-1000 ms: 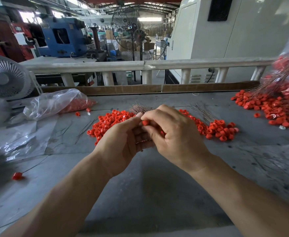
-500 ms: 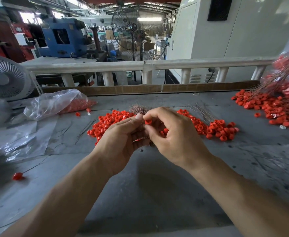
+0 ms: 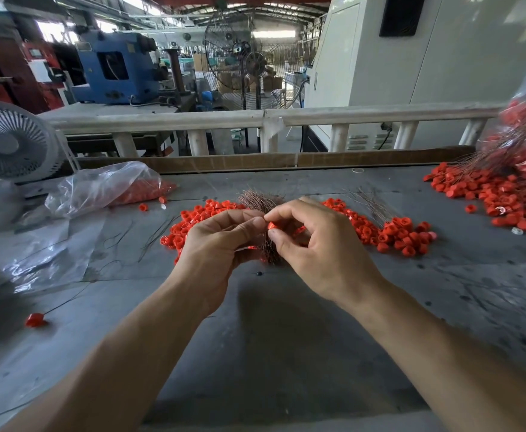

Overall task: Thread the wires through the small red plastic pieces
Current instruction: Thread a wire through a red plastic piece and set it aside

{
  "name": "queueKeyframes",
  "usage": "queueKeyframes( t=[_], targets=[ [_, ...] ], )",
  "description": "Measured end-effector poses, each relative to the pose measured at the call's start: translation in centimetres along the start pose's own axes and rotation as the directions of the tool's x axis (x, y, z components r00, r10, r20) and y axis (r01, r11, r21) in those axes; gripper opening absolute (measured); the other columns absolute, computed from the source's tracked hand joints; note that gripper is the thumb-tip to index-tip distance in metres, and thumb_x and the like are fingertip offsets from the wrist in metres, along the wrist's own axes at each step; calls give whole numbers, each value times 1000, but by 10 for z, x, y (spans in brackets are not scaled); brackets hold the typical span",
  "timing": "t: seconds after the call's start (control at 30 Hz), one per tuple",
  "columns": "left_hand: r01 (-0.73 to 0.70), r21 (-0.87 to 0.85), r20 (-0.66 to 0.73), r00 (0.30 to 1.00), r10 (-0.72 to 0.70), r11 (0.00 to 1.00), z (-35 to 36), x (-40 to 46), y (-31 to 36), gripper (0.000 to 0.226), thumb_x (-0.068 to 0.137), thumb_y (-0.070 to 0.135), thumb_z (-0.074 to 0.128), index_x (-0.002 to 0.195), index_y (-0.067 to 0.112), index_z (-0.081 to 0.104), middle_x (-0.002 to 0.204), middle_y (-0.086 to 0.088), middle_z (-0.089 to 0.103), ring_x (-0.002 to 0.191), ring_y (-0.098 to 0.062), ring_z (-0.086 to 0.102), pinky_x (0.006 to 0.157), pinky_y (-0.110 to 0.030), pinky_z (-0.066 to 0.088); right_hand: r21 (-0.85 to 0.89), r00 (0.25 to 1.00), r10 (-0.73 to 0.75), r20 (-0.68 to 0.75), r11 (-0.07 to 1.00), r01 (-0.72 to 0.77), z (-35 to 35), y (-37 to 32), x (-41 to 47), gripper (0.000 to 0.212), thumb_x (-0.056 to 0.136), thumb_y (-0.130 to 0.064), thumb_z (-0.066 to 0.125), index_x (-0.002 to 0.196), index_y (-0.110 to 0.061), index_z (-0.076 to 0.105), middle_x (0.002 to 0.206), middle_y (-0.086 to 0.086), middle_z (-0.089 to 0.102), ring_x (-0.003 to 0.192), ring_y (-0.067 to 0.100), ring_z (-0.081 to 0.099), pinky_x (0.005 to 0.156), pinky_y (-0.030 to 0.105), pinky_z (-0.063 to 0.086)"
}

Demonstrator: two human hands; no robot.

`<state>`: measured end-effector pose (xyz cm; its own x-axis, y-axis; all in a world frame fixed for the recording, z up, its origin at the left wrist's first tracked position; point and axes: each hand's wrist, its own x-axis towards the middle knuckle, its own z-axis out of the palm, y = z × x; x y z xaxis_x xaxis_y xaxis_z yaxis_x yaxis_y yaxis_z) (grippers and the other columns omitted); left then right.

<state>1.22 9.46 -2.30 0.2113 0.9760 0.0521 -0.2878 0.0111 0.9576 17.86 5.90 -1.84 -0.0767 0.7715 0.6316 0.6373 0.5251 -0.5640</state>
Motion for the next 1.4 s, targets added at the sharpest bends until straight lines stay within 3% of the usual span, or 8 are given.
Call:
queueKeyframes(
  t=[0.27,0.6,0.77,0.9,1.03,1.17,1.3,1.4],
  targets=[
    [-10,-39,-108,994,5,999,-4,3,1,17,76,13,76,91,5,73,80,-7,72,67,-13,68,59,-23,56,127,995,94,30,987,-97,0,1,-1,15,90,-12,71,99,-24,73,86,-11,66,77,6,64,69,12,45],
    [-24,-77,-140,990,13,997,-8,7,1,1,84,11,75,83,11,74,82,-8,74,67,-15,68,60,-25,57,77,994,76,78,994,-82,-3,5,0,15,91,-15,71,98,-26,76,88,-11,67,82,6,64,70,11,44],
    [-16,-88,-144,990,3,996,-9,7,0,5,85,13,74,90,11,75,83,-7,73,66,-14,67,59,-24,56,1,997,42,70,999,-42,-4,6,0,15,90,-14,73,99,-25,76,89,-15,65,85,1,62,72,7,43],
    [-29,-18,-169,985,26,999,-10,9,-1,12,94,10,68,104,6,74,85,-8,74,65,-14,65,57,-24,56,-204,997,82,15,976,-77,-14,17,5,14,90,-18,72,101,-27,75,93,-15,64,80,5,60,76,20,50],
    [-56,144,-215,973,86,988,-12,9,-2,12,97,6,64,99,7,76,83,-10,74,64,-16,64,56,-25,54,-413,962,222,-158,871,-268,-40,38,14,13,92,-21,69,103,-27,74,103,-6,70,86,17,66,76,31,54],
    [-98,310,-192,968,163,946,-9,8,-3,17,97,1,61,94,9,76,79,-7,75,62,-16,64,55,-25,54,-510,858,415,-301,691,-513,-69,60,17,17,89,-20,67,102,-26,74,104,3,75,101,32,68,87,40,56],
    [-112,467,-157,966,207,877,-10,9,-6,21,97,1,61,91,15,76,76,-1,76,60,-10,65,53,-21,53,-537,763,569,-307,558,-633,-90,72,15,20,83,-15,66,97,-26,76,93,5,76,87,31,71,85,38,57],
    [-115,526,-153,962,227,843,-14,12,-9,21,96,4,63,89,19,76,75,1,76,59,-5,65,51,-17,50,-548,709,630,-318,488,-680,-98,78,14,18,79,-10,66,83,-26,74,74,0,71,75,27,63,74,31,50]
  ],
)
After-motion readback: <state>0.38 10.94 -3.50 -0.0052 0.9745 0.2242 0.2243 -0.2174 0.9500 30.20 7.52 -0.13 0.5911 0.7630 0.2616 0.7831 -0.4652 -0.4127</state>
